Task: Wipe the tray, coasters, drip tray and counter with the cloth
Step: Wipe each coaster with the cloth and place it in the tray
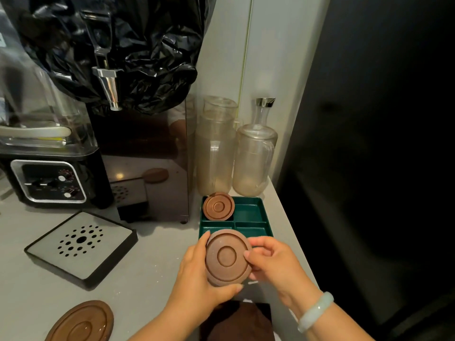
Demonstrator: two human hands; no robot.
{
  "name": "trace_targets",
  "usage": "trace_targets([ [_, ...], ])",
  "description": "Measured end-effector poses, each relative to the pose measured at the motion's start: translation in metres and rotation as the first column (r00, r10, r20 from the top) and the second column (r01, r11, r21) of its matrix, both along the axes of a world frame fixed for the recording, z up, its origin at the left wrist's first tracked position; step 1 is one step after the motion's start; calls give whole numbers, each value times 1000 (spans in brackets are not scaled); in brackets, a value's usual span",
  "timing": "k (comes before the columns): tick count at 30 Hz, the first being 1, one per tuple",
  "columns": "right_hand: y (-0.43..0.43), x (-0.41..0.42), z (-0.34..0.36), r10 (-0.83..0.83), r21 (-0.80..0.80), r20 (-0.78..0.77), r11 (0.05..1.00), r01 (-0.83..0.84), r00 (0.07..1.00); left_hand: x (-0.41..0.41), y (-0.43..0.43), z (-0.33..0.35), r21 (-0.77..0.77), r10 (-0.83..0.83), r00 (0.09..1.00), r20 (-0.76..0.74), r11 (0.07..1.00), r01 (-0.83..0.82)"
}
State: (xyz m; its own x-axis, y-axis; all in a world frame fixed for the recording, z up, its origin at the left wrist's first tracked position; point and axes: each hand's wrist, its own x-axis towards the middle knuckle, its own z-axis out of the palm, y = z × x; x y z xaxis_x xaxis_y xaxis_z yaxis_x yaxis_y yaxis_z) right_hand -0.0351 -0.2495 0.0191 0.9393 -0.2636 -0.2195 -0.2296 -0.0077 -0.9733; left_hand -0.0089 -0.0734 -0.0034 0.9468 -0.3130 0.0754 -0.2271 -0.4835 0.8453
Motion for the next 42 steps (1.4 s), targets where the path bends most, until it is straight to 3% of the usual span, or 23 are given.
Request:
trace_targets([
  [4, -39, 45, 6, -226, -23, 29, 974, 227, 974, 28, -9, -4, -131, -35, 984, -177, 991, 12],
  [9, -91, 109, 2, -355, -274, 131, 884, 378, 926, 47, -7, -18, -152, -64, 973, -222, 988, 30],
  [13, -105, 150, -15, -325, -417, 119, 841, 345, 938, 47, -10, -26, -125, -63, 971, -233, 992, 34],
  [20, -102, 197, -48, -193, -459, 60, 866, 199, 979, 44, -3, -29, -23, -24, 988, -154, 1000, 21],
  [26, -110, 209, -55, -124, -568, -72, 820, 61, 990, 39, 4, -33, 30, -22, 993, -113, 999, 25],
  [33, -96, 192, -46, -117, -457, -61, 886, 77, 991, 35, 13, -31, 51, -40, 992, -118, 998, 46],
  [34, -93, 184, -42, -133, -483, -42, 870, 96, 990, 34, 18, -30, 59, -42, 991, -123, 997, 50],
  [36, -81, 164, -30, -178, -649, 40, 743, 162, 983, 31, 32, -26, 94, -40, 988, -148, 994, 54],
  [39, -47, 111, -19, 7, -769, 242, 611, 187, 970, 26, 67, -22, 172, -22, 990, -137, 984, 45],
  [40, -33, 90, -19, 143, -798, 228, 593, 101, 963, 22, 83, -21, 203, -8, 993, -121, 979, 33],
  [42, -9, 48, -22, 403, -848, 5, 487, -210, 915, 16, 116, -18, 248, 37, 993, -108, 969, -9],
])
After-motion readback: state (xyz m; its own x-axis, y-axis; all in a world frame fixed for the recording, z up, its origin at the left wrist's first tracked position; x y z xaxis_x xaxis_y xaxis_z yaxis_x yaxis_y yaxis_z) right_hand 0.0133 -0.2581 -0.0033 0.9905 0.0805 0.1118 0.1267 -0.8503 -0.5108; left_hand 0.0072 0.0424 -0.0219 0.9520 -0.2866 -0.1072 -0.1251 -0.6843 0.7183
